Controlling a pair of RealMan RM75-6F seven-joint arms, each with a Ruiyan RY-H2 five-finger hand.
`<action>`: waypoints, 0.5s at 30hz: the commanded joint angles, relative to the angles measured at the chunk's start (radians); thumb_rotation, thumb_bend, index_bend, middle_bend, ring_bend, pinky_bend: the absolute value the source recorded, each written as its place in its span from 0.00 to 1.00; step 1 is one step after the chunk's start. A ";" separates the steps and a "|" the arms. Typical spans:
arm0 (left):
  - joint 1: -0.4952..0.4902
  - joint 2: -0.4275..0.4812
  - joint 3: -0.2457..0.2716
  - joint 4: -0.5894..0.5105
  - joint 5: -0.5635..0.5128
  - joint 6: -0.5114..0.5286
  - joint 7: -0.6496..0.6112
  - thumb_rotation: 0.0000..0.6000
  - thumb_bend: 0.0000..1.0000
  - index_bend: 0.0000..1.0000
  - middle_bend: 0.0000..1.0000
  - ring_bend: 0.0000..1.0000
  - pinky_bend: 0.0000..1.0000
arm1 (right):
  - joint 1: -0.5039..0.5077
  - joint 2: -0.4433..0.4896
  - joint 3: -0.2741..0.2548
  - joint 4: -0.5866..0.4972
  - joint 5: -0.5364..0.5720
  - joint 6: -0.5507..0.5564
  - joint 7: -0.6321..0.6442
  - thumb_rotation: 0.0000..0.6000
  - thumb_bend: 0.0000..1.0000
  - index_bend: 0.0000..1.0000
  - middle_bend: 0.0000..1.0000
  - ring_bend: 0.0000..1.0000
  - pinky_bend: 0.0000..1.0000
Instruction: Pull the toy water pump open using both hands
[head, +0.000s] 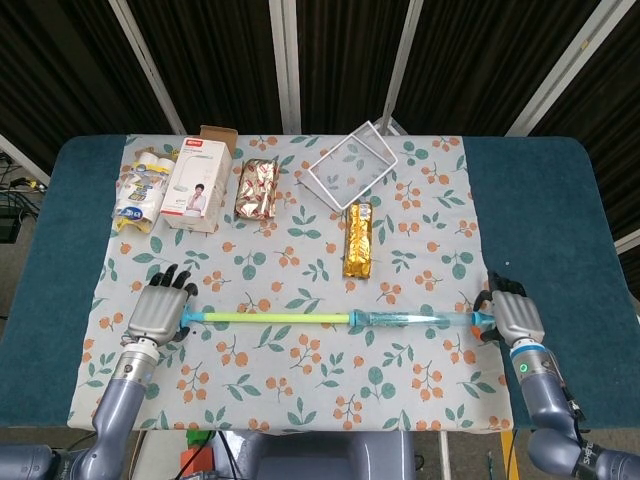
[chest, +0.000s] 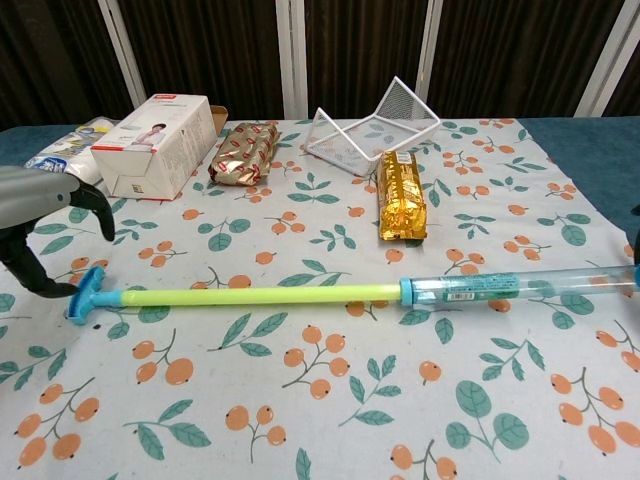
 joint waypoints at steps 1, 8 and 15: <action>0.004 0.005 -0.002 -0.003 0.009 -0.005 -0.015 1.00 0.12 0.09 0.04 0.00 0.10 | -0.003 0.001 0.001 -0.002 -0.009 0.002 0.011 1.00 0.41 0.00 0.00 0.00 0.00; 0.031 0.033 0.008 -0.030 0.054 -0.005 -0.078 1.00 0.11 0.08 0.04 0.00 0.10 | -0.018 0.009 0.002 -0.022 -0.041 0.016 0.041 1.00 0.41 0.00 0.00 0.00 0.00; 0.142 0.130 0.060 -0.055 0.180 0.039 -0.267 1.00 0.13 0.11 0.04 0.00 0.10 | -0.070 0.078 -0.027 -0.119 -0.166 0.073 0.077 1.00 0.41 0.00 0.00 0.00 0.00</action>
